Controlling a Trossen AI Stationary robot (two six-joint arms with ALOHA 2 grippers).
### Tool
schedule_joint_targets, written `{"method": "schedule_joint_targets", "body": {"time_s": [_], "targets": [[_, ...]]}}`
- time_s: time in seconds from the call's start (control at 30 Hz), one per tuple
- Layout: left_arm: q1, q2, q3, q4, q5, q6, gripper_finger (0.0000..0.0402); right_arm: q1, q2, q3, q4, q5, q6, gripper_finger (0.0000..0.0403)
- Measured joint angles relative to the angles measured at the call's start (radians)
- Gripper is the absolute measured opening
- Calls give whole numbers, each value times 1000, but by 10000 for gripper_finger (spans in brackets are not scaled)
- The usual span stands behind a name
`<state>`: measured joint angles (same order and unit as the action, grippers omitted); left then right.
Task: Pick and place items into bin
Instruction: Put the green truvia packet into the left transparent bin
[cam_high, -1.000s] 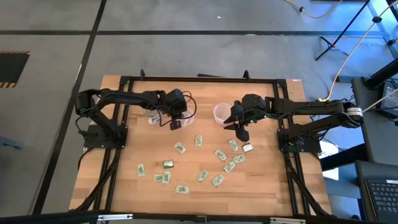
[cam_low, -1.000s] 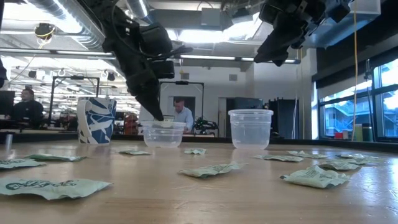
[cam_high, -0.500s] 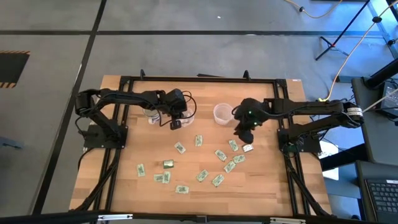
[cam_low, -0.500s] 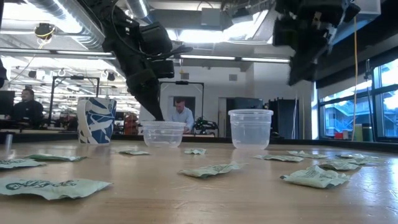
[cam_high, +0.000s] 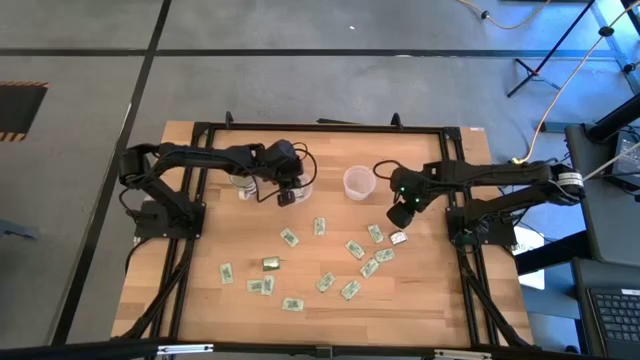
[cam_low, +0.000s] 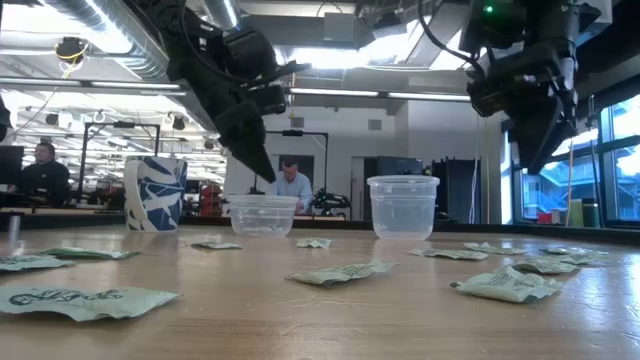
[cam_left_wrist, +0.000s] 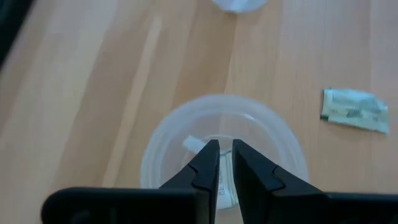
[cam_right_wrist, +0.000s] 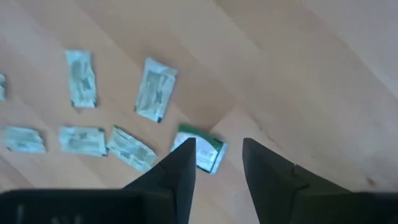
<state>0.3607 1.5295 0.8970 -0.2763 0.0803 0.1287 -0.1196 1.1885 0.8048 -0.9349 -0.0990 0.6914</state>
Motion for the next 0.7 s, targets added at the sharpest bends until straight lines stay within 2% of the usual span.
{"method": "schedule_joint_targets", "body": {"time_s": [0.47,0.7], "targets": [[0,-108,0,85,2,-3,36,142,1,-183,178,5,105,134],[0,-108,0,94,2,-3,38,170,1,-279,286,72,183,134]]}}
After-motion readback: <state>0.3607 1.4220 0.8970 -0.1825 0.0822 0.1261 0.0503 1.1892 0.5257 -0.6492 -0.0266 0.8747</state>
